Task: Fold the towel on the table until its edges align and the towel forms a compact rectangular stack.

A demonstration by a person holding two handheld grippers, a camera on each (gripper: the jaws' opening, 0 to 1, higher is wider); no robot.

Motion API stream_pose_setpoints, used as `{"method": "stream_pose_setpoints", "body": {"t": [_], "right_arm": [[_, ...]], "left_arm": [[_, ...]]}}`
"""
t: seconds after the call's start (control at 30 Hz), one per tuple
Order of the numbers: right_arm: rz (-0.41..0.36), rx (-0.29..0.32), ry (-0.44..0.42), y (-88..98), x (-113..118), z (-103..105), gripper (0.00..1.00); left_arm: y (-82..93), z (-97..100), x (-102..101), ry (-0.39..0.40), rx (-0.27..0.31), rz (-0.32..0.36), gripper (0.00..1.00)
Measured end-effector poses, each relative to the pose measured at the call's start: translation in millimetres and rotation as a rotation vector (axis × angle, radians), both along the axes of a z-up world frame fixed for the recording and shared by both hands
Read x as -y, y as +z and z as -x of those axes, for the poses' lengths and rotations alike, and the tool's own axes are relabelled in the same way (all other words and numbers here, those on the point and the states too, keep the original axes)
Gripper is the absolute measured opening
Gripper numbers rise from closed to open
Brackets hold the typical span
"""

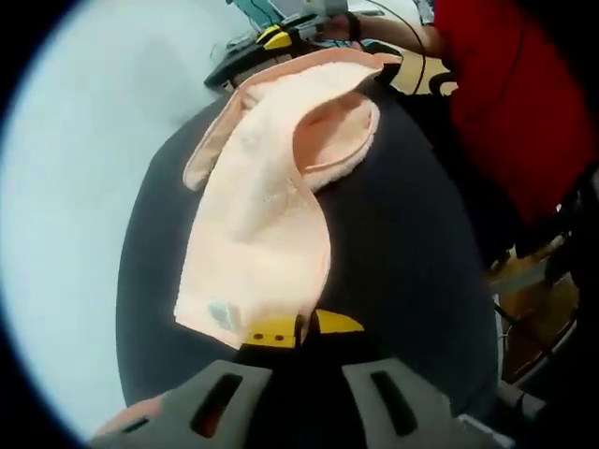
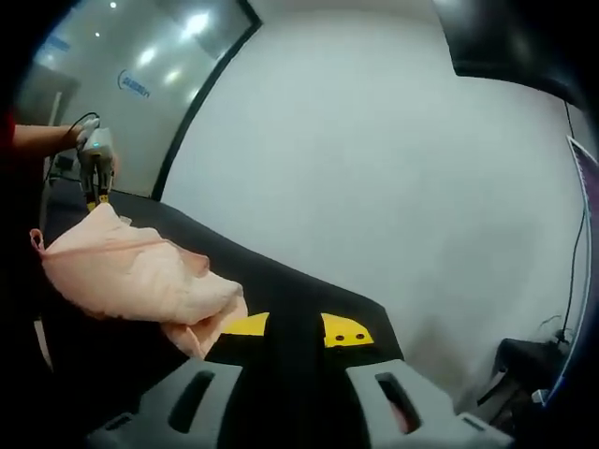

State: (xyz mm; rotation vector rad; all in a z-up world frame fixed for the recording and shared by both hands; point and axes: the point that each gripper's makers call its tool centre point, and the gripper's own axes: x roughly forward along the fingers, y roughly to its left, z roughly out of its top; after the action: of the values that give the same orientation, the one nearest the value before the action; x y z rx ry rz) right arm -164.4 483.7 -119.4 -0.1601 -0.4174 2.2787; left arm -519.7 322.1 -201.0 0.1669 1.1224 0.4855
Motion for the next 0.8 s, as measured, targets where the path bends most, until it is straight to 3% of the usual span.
{"method": "stream_pose_setpoints", "body": {"t": [0.13,0.17,0.3,0.37,0.4,0.43,0.67,0.8], "right_arm": [[-0.002,0.015,0.002,-2.8,1,2,0.16],[0.001,0.013,0.002,-3.6,1,2,0.16],[0.005,0.008,0.007,-4.9,2,3,0.16],[0.002,0.010,0.008,-4.8,3,3,0.16],[0.002,0.011,0.008,-4.8,3,3,0.16],[0.003,0.011,0.008,-5.0,3,3,0.16],[0.004,0.013,0.009,-6.7,5,2,0.16],[0.004,0.011,0.011,-6.3,5,1,0.16]], "left_arm": [[4.0,-6.1,5,0.002,0.034,0.011,0.04],[3.8,-5.3,6,0.005,0.033,0.012,0.00],[6.1,-3.8,5,-0.003,0.013,-0.015,0.00],[1.3,-2.4,5,-0.030,-0.026,-0.013,0.04],[-3.5,1.6,5,-0.035,-0.069,-0.009,0.14],[-9.5,6.6,5,-0.043,-0.102,0.007,0.17],[-11.6,4.6,-2,0.005,-0.050,0.008,0.13],[-13.7,8.0,-3,-0.018,-0.086,0.003,0.03]]}}
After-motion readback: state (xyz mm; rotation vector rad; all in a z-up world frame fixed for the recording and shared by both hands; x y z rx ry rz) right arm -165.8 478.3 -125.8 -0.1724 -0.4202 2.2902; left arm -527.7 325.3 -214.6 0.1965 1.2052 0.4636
